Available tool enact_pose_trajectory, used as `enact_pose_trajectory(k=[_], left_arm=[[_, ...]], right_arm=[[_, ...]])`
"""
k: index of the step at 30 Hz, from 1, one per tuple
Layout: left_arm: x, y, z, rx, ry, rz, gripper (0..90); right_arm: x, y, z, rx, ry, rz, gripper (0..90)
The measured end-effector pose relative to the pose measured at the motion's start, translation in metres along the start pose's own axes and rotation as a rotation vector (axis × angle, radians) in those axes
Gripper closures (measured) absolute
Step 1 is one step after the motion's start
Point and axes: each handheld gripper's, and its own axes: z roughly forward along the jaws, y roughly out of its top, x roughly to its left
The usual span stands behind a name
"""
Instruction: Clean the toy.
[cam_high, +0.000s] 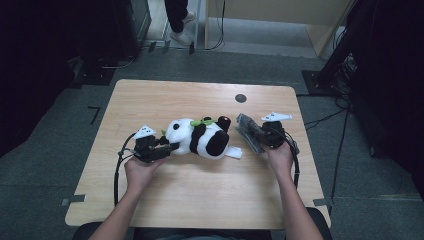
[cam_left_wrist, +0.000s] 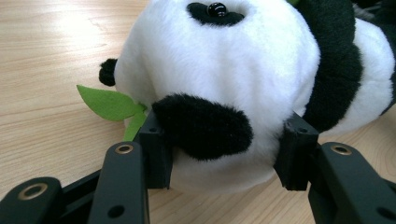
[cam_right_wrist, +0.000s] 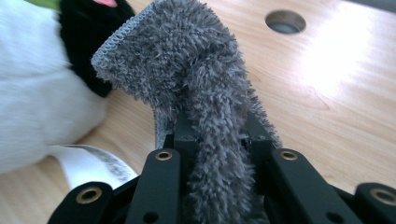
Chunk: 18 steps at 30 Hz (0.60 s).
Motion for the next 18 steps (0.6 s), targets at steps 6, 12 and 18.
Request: enact_pose_trajectory(k=[6, 12, 18], left_arm=[[-0.001, 0.0, 0.0, -0.001, 0.001, -0.005, 47.9], [0.001, 0.0, 0.0, 0.001, -0.005, -0.019, 49.6], [0.001, 0.0, 0.0, 0.0, -0.004, -0.017, 48.9]], right_arm=[[-0.01, -0.008, 0.014, 0.032, -0.003, 0.037, 74.0], [-0.016, -0.015, 0.027, 0.052, -0.007, 0.024, 72.8], [-0.018, -0.019, 0.03, 0.061, 0.017, 0.035, 58.3]])
